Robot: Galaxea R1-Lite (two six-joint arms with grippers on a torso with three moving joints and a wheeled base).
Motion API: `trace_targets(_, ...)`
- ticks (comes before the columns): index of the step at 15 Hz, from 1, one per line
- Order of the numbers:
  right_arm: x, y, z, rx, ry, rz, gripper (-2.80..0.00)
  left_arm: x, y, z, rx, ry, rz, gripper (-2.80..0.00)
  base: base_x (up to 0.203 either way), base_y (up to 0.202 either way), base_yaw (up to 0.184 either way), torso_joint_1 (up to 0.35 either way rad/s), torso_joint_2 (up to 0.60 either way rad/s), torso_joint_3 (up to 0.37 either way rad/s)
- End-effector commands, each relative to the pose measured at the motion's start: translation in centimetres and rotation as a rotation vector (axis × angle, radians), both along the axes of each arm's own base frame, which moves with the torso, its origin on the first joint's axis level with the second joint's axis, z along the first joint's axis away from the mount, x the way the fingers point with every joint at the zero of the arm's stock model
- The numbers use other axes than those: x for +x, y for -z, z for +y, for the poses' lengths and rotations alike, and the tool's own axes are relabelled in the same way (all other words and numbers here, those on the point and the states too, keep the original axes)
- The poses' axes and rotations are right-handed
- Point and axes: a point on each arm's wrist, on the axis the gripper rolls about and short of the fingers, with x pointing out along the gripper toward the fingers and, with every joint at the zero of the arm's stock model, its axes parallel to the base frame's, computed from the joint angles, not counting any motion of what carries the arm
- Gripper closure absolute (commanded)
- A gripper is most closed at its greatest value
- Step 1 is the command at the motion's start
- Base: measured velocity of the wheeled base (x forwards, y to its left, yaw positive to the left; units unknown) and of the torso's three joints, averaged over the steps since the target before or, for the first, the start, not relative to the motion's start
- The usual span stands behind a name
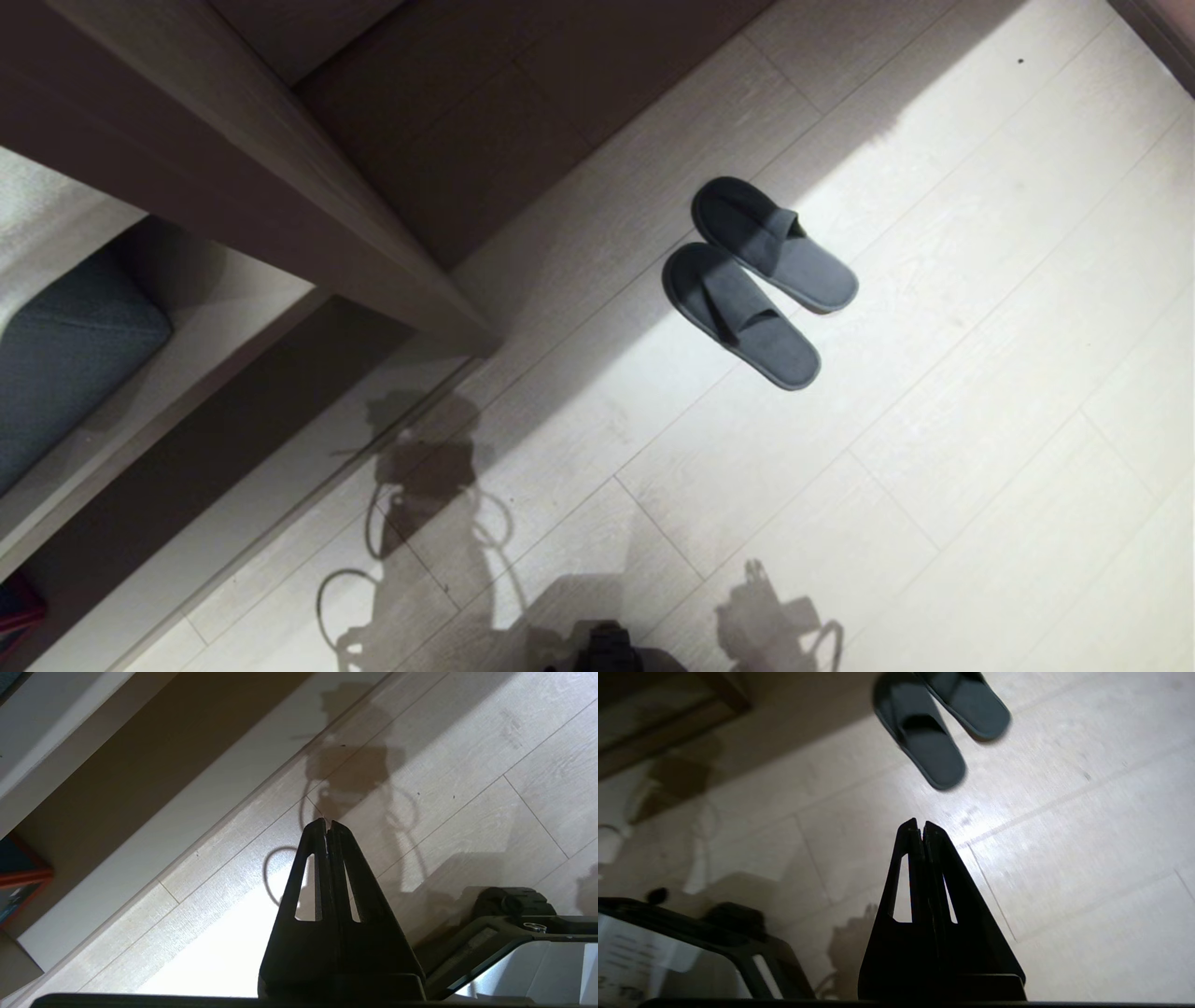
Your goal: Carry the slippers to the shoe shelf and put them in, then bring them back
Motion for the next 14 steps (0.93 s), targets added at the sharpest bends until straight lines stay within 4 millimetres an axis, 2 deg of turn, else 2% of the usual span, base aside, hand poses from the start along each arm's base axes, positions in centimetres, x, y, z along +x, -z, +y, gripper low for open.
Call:
trace_targets(1, 0.0, 1.5, -0.2, -0.011, 0.11, 0.059, 0.0, 0.0, 0.0, 0.0, 0.0, 0.0, 0.0, 0.0, 0.0, 0.0, 0.0, 0.0, 0.0, 0.0)
trace_targets(6, 0.0, 1.5, -0.3, 0.056, 0.118, 0.083, 0.0, 0.0, 0.0, 0.0, 0.002, 0.0, 0.0, 0.0, 0.0, 0.0, 0.0, 0.0, 0.0, 0.0)
trace_targets(8, 0.0, 1.8, -0.4, 0.063, 0.173, 0.102, 0.0, 0.0, 0.0, 0.0, 0.001, 0.0, 0.0, 0.0, 0.0, 0.0, 0.0, 0.0, 0.0, 0.0)
trace_targets(11, 0.0, 3.0, -0.5, 0.033, 0.222, 0.233, 0.0, 0.0, 0.0, 0.0, 0.002, 0.0, 0.0, 0.0, 0.0, 0.0, 0.0, 0.0, 0.0, 0.0)
trace_targets(14, 0.1, 2.8, -0.5, 0.027, 0.224, 0.195, 0.0, 0.0, 0.0, 0.0, 0.002, 0.0, 0.0, 0.0, 0.0, 0.0, 0.0, 0.0, 0.0, 0.0)
